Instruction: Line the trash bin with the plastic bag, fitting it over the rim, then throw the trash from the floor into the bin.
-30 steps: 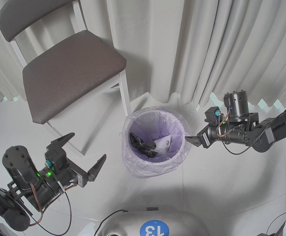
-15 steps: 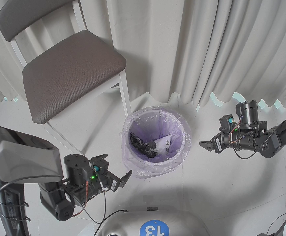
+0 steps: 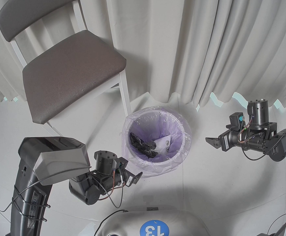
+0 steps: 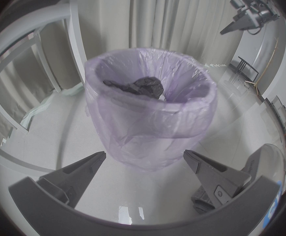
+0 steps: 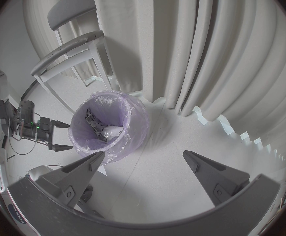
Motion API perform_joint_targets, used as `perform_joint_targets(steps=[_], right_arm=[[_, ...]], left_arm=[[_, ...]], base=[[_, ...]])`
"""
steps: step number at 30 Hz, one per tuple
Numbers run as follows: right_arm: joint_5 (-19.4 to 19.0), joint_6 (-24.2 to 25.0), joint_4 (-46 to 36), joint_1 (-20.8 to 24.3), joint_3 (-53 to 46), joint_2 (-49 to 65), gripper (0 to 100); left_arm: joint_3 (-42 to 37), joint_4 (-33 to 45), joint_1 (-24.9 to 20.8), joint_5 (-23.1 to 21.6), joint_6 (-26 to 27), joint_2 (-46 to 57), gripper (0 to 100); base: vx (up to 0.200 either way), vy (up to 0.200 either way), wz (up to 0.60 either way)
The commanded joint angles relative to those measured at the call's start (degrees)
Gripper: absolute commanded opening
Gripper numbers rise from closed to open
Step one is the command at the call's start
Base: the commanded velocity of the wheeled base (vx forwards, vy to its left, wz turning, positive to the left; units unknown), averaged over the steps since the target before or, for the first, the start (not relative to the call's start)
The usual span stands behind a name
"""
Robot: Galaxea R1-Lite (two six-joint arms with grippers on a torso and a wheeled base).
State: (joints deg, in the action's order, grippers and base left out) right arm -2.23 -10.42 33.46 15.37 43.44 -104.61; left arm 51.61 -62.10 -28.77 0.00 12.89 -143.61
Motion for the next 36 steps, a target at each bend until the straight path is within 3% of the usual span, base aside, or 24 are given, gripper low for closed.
perform_joint_targets(steps=[1, 7, 12, 17, 22, 36], right_arm=[[-0.2, 0.1, 4.4, -0.9, -3.6, 1.1, 100], [-0.3, 0.1, 8.4, -1.3, -5.4, 0.8, 100], [-0.3, -0.1, 8.6, -1.3, -5.4, 1.2, 100], [-0.6, -0.5, 8.5, -1.3, -5.4, 1.2, 100], [-2.4, -0.4, 8.5, -1.1, -5.7, 1.2, 100], [-4.4, 0.9, 8.7, -1.0, -9.6, 4.6, 100]], left_arm=[[8.6, 6.1, 0.6, 1.1, -0.3, -5.0, 100], [15.3, 7.4, 0.7, 9.6, -0.1, -7.1, 100], [15.5, 7.8, 0.3, 10.2, 0.1, -7.2, 100], [8.9, 7.1, 0.1, 9.6, 0.3, -4.1, 100], [-2.1, 4.5, 0.9, 4.4, -0.2, 2.8, 100], [-20.9, -15.4, 1.8, 4.1, -2.7, 13.7, 100]], base=[[0.0, 0.0, 0.0], [0.0, 0.0, 0.0], [0.0, 0.0, 0.0], [0.0, 0.0, 0.0], [0.0, 0.0, 0.0], [0.0, 0.0, 0.0]])
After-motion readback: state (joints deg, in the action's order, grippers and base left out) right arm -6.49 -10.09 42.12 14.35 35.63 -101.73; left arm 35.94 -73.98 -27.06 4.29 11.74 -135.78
